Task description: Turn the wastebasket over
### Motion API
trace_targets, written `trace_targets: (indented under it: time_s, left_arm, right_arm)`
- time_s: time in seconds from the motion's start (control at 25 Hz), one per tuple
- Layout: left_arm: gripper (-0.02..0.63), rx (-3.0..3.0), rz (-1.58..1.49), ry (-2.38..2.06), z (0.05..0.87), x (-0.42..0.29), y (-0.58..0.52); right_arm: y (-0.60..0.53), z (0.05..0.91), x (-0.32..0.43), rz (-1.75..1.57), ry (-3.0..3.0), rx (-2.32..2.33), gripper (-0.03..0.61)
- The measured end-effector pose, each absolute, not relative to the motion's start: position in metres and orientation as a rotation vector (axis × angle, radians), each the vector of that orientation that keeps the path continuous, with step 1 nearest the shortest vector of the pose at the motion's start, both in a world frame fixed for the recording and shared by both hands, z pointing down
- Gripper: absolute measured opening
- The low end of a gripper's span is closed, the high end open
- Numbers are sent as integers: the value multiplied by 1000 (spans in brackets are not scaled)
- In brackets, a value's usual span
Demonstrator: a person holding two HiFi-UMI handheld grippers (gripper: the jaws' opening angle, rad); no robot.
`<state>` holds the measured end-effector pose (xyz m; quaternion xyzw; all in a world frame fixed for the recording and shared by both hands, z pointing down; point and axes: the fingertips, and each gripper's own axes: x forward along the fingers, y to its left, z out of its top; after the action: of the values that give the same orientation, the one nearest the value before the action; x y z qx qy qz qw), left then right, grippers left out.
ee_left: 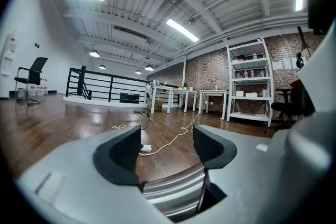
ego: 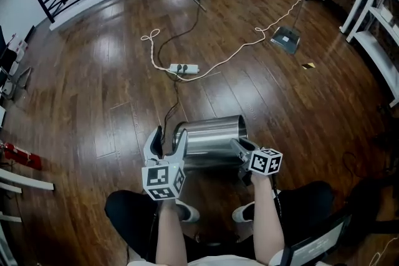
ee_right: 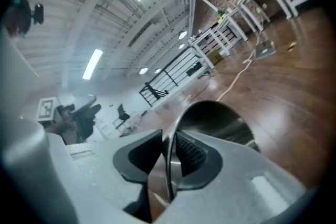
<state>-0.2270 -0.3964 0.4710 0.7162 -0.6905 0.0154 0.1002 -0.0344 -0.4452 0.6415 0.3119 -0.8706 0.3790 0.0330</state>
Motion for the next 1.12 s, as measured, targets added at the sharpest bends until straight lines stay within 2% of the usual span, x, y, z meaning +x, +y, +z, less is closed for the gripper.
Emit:
trace_targets:
  time_s: [0.08, 0.28, 0.68, 0.92, 1.04, 1.12]
  left_arm:
    - [337, 2128, 65, -2008, 476, -219, -399]
    - [337, 2126, 104, -1942, 489, -204, -403]
    - [336, 2047, 193, -1877, 539, -193, -409]
    - [295, 1898, 296, -1769, 641, -195, -419]
    - [295, 1806, 189, -1714, 685, -200, -421]
    - [270, 1737, 130, -1687, 702, -204, -418]
  right_arm:
    - [-459, 669, 7, 1123, -2464, 1187, 99]
    - [-464, 730, 89, 1111, -2071, 1400, 134]
    - [-472, 716, 89, 1035, -2142, 1524, 133]
    - [-465, 696, 94, 894, -2166, 1465, 137]
    - [-454, 705, 94, 927, -2150, 1389, 137]
    - [-448, 709, 92, 943, -2144, 1356, 137]
